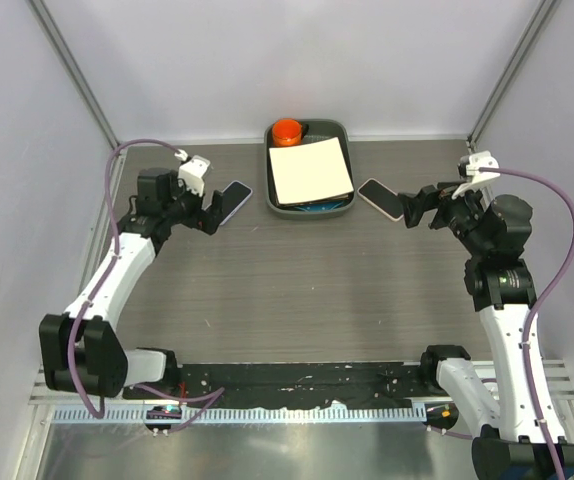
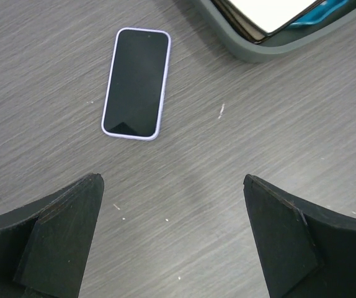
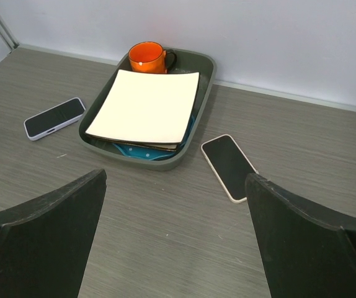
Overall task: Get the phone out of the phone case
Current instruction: Move the phone to the center of the board.
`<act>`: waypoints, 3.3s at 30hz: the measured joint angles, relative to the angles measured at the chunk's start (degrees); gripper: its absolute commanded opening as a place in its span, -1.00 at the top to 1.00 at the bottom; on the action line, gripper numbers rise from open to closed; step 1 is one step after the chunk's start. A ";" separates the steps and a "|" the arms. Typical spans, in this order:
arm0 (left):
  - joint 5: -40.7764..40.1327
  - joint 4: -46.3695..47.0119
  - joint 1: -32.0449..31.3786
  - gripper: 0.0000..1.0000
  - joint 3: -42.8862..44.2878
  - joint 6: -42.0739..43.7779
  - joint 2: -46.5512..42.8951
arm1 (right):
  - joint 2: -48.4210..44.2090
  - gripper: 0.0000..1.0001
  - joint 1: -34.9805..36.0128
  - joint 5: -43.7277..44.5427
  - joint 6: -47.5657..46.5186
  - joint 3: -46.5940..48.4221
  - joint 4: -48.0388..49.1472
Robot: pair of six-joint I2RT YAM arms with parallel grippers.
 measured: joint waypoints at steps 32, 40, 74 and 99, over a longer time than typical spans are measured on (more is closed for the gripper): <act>-7.17 3.63 -1.57 -1.00 19.08 13.16 36.74 | 3.43 -0.99 0.00 -2.93 -3.04 -1.11 1.01; -6.88 -0.20 -1.57 -0.99 25.35 15.39 42.47 | 4.61 -0.99 0.00 -2.86 -3.65 -1.11 0.94; -0.81 -16.90 -1.55 -1.00 38.73 21.49 53.05 | 4.98 -0.99 0.00 -2.80 -4.48 -1.11 0.90; -2.34 -18.62 -1.62 1.00 41.20 18.56 54.18 | 4.63 -0.99 0.00 -2.84 -4.48 -1.11 0.87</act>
